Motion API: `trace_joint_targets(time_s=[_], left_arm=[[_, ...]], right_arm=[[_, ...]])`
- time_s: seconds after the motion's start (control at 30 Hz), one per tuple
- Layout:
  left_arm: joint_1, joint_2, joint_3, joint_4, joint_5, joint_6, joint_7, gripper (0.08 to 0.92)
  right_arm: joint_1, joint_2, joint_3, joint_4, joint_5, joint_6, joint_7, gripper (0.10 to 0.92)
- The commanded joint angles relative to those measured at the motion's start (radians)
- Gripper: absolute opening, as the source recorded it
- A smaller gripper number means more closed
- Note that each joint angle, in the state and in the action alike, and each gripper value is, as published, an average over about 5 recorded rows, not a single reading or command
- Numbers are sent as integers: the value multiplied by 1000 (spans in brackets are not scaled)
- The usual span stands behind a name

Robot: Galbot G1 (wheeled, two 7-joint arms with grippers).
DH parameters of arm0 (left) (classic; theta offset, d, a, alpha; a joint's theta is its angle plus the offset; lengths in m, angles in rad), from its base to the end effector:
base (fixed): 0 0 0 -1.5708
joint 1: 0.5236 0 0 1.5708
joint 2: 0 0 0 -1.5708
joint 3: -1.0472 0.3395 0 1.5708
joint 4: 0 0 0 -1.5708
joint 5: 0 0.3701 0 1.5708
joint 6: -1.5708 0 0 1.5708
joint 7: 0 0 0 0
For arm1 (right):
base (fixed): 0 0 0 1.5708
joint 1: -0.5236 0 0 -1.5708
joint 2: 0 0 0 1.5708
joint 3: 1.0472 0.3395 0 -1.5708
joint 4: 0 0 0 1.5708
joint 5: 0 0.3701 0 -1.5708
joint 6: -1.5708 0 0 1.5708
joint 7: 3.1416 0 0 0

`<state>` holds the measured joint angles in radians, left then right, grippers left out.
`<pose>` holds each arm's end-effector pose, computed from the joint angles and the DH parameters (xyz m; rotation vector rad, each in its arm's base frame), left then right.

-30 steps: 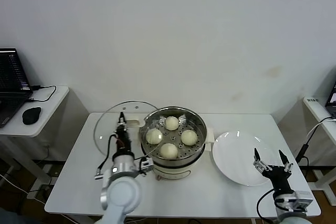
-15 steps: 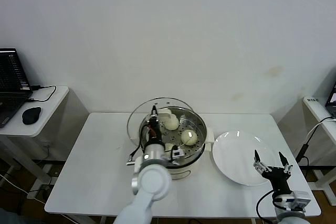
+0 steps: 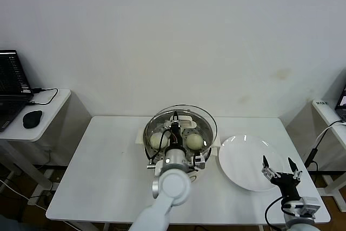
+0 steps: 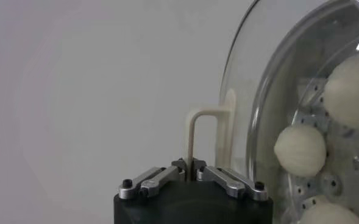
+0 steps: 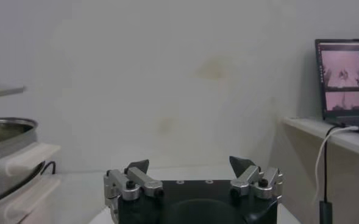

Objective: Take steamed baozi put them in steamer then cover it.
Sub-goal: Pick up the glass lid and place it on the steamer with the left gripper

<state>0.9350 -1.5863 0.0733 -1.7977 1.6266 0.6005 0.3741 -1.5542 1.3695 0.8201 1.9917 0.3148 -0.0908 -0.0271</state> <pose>0.3247 -0.2066 -0.2181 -0.0609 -2.3101 -2.0959 0.2024 -0.1343 -0.3009 -0.2319 -3.0152 -0.0193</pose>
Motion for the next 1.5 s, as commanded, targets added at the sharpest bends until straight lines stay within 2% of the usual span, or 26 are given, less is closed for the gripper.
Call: trace_joint_targets(time_s=[0.03,1.07,1.5], left_arm=[[-14,-16,20,31,2,3,13,137],[17,-15,-35,71,15,-12,-35,137],[24,-15,-35,93,-7,-33,-85,137]], right_arm=[[3,0,-3,-7,-2,2,-2,823],[10,3,-7,-22,-16,4,-6,822],[11,5,-7,-25,-16,7,-6,823]])
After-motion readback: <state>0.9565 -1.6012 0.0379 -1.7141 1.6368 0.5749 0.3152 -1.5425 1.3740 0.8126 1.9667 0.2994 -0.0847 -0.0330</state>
